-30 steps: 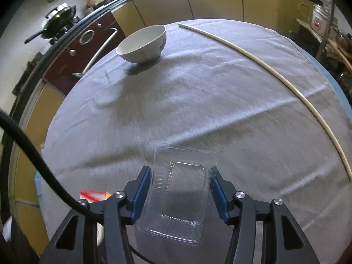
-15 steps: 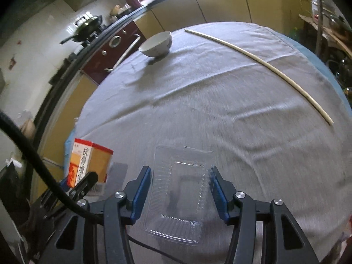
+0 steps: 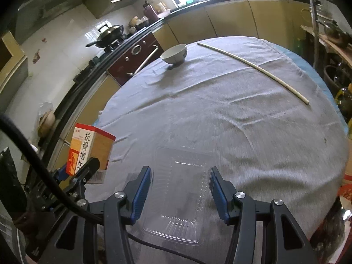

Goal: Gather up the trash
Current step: 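Lift the orange-and-white box and clear tray and carry them toward the basket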

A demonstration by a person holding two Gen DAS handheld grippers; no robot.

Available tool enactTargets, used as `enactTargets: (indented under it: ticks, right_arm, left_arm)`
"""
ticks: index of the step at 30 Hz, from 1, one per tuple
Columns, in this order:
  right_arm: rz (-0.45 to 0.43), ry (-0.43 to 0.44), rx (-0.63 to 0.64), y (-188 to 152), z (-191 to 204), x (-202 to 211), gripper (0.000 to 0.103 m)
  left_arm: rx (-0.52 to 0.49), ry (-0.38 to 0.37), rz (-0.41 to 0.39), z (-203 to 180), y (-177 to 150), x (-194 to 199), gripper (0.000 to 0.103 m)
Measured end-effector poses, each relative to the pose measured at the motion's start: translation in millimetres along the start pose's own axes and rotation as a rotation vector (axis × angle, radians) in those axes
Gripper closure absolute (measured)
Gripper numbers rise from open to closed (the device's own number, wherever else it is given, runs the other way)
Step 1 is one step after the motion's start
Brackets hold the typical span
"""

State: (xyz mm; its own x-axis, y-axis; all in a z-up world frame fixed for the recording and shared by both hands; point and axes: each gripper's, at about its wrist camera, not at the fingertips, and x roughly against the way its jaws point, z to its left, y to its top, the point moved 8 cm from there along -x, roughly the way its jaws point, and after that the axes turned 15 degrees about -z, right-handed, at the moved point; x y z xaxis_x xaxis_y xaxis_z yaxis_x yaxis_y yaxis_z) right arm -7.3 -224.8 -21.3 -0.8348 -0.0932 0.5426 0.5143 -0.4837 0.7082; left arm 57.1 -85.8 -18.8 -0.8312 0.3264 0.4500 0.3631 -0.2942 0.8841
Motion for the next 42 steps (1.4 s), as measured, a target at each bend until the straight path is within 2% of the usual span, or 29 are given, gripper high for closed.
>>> enactTargets:
  ticks: [24, 42]
  right_arm:
    - [-0.152, 0.058, -0.001, -13, 6, 89, 0.047]
    - [-0.223, 0.097, 0.014, -2, 28, 122, 0.047]
  left_arm:
    - [-0.076, 0.046, -0.09, -29, 6, 81, 0.053]
    - [-0.111, 0.059, -0.172, -31, 28, 124, 0.053]
